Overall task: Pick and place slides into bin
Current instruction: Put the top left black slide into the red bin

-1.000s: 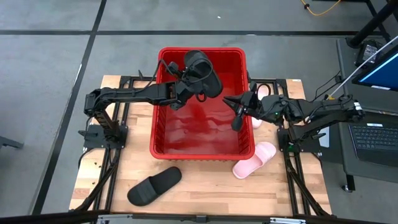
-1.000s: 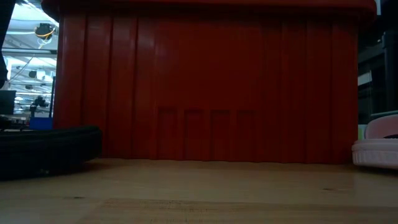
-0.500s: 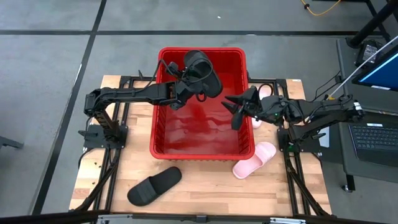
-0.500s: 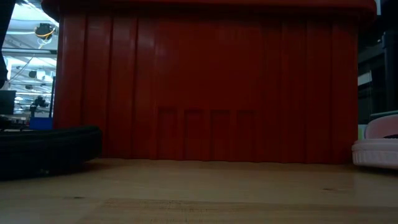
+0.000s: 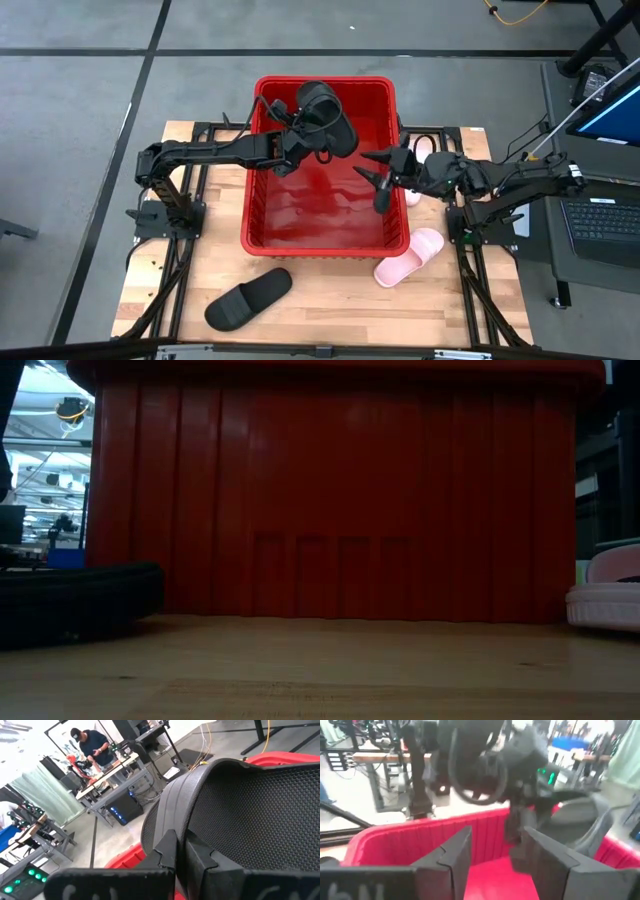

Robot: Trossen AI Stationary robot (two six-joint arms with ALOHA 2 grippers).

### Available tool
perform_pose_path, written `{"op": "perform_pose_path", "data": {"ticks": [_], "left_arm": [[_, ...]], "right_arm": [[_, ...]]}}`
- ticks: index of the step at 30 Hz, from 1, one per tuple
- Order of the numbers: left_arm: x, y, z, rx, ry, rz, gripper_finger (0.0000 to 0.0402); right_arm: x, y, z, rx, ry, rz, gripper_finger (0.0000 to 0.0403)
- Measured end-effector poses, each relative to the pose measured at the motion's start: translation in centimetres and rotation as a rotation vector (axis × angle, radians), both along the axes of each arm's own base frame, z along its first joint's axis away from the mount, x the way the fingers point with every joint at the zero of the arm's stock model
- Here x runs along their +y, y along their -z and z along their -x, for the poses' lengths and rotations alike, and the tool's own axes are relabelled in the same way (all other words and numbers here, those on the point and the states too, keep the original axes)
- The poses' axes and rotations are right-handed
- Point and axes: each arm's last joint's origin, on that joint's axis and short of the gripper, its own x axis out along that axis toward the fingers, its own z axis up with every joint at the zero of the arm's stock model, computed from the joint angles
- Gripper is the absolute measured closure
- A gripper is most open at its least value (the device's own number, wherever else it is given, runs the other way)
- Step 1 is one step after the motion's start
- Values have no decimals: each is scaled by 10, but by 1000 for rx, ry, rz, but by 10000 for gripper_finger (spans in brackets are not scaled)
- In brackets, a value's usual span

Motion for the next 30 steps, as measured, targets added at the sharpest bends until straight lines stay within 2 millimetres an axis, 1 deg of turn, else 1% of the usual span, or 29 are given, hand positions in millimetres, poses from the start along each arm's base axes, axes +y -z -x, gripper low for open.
{"op": "perform_pose_path", "data": {"ticks": [3, 5, 9, 11, 16, 19, 22, 26, 30], "left_arm": [[-1, 0, 0, 0, 2, 0, 395], [-1, 0, 0, 0, 4, 0, 395], [-5, 0, -1, -2, 15, 0, 395], [-9, 0, -2, -4, 26, 0, 395], [-24, 0, -5, 32, 85, -3, 395], [-33, 0, -7, 37, 108, -8, 395], [-39, -1, -7, 52, 103, -23, 395], [-41, -1, -7, 51, 104, -24, 395], [-42, -1, -7, 48, 105, -24, 395]], "right_arm": [[-11, -9, 0, 31, 37, 49, 228], [-18, -14, 0, 83, 43, 90, 228], [-32, -26, -7, 177, 48, 115, 228], [-39, -31, -13, 221, 20, 134, 228], [-56, -25, -39, 378, -20, 205, 228], [-64, -24, -51, 428, -18, 262, 228], [-70, -24, -62, 447, -5, 275, 228], [-72, -31, -66, 450, -11, 326, 228], [-74, -28, -68, 502, 40, 376, 228]]}}
